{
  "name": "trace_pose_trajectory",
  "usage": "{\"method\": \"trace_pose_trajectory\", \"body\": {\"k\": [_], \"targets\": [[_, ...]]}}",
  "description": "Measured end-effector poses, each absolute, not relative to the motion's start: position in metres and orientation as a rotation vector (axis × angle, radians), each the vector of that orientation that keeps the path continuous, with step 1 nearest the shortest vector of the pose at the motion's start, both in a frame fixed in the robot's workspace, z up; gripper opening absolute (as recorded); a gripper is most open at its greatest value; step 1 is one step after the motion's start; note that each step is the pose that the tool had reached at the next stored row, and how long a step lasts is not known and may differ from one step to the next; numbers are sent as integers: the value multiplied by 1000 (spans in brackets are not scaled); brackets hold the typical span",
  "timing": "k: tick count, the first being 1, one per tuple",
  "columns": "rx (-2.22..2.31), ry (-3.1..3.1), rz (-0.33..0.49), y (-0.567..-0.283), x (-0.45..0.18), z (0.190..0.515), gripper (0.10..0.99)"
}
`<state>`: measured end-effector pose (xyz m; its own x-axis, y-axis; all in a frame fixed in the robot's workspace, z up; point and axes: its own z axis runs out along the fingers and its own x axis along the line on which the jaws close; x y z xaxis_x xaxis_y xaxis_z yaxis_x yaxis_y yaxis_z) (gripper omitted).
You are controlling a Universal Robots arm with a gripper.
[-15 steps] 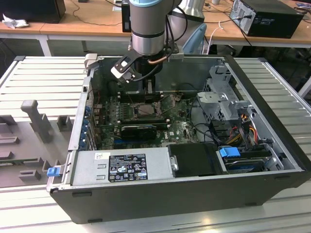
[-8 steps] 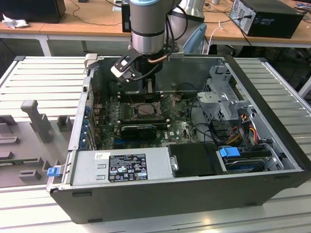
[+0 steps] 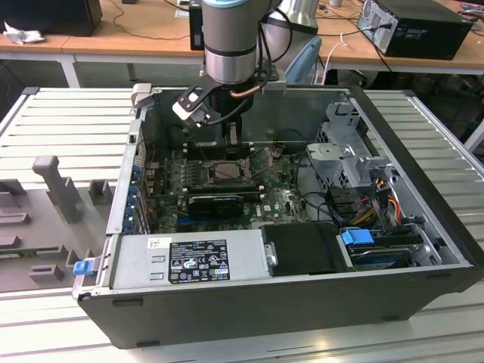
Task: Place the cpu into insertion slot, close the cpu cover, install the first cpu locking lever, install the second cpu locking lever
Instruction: 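Close the cpu cover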
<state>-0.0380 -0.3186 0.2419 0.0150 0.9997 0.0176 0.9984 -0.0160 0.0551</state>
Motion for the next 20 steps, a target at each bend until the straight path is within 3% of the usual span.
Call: {"method": "trace_pose_trajectory", "body": {"k": [20], "targets": [[2219, 2185, 80, -318, -38, 251, 106]]}}
